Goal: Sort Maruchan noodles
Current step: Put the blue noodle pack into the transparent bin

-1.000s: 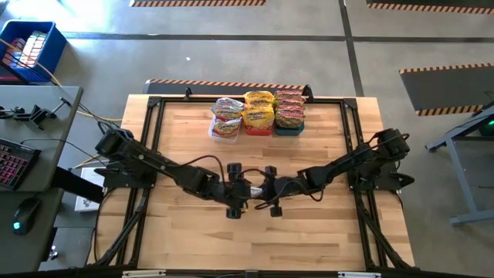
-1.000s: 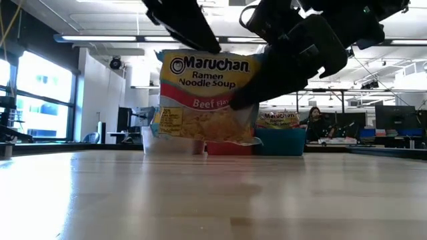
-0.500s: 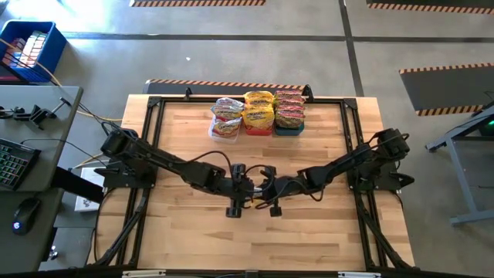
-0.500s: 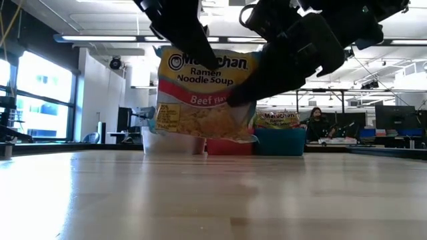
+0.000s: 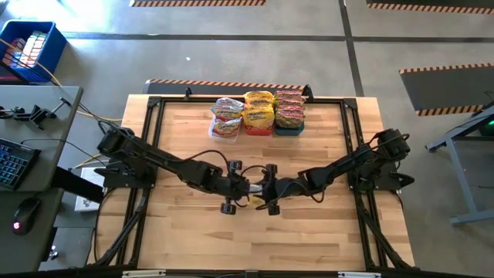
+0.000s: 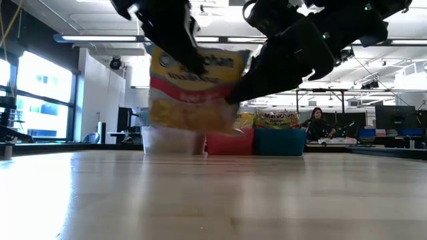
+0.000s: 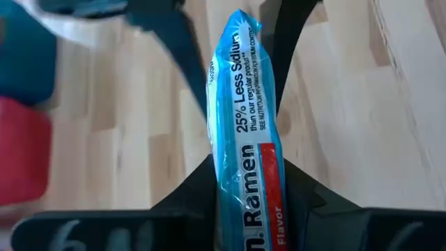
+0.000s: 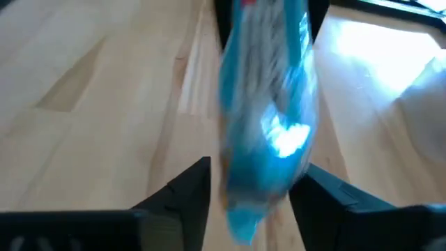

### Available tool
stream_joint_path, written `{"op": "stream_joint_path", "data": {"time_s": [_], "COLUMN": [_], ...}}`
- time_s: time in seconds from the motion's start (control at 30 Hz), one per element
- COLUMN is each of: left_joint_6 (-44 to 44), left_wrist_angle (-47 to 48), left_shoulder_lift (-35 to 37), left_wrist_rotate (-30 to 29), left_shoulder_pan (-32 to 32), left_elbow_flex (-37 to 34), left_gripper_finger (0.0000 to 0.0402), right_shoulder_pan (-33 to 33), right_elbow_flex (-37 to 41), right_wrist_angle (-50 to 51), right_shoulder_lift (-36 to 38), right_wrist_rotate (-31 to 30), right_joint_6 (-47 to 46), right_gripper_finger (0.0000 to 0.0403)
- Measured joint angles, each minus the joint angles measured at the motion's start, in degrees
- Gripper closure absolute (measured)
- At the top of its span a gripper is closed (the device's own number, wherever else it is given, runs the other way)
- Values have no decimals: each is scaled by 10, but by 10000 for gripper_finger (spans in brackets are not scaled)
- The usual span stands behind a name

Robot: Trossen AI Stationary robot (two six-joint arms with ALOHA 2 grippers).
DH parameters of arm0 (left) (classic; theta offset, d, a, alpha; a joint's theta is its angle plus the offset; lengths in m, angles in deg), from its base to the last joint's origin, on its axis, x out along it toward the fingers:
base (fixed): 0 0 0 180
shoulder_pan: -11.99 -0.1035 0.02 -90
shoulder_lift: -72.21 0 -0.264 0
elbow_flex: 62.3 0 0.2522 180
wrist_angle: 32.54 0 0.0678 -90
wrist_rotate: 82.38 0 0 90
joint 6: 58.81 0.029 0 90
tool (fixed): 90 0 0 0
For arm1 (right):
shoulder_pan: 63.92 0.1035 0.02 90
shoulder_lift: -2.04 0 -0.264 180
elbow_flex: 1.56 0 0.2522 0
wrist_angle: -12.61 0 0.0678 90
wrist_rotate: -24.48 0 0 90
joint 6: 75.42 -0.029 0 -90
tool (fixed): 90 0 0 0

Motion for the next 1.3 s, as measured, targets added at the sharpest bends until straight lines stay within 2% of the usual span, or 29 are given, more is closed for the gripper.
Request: {"op": "stream_joint_path", "data": {"time_s": [0.1, 0.2, 0.37, 0.47, 0.7, 0.9, 1.03, 1.3], "left_joint_6": [5, 27, 92, 149, 252, 306, 325, 339], "left_wrist_angle": [43, 92, 150, 115, 30, -10, -37, -57], "left_shoulder_lift": [27, 57, 102, 138, 219, 237, 225, 187], "left_wrist_rotate": [-9, -45, -72, -39, 90, 166, 226, 255], "left_shoulder_pan": [-6, -17, -58, -110, -273, -387, -427, -452], "left_elbow_flex": [0, -3, -3, -24, -122, -162, -175, -176], "left_gripper_finger": [328, 328, 328, 328, 328, 328, 328, 328], "right_shoulder_pan": [6, 12, 15, 20, 23, 23, 22, 22], "right_elbow_flex": [-1, 0, 0, 0, 0, 0, 0, 0], "right_wrist_angle": [21, 66, 92, 101, 112, 112, 107, 109], "right_shoulder_lift": [8, 21, 41, 49, 48, 48, 48, 48], "right_wrist_rotate": [-13, -18, -35, -37, -43, -43, -43, -44], "right_joint_6": [1, 1, 1, 3, 10, 11, 12, 11], "right_gripper_finger": [230, 228, 228, 227, 227, 227, 227, 227]}}
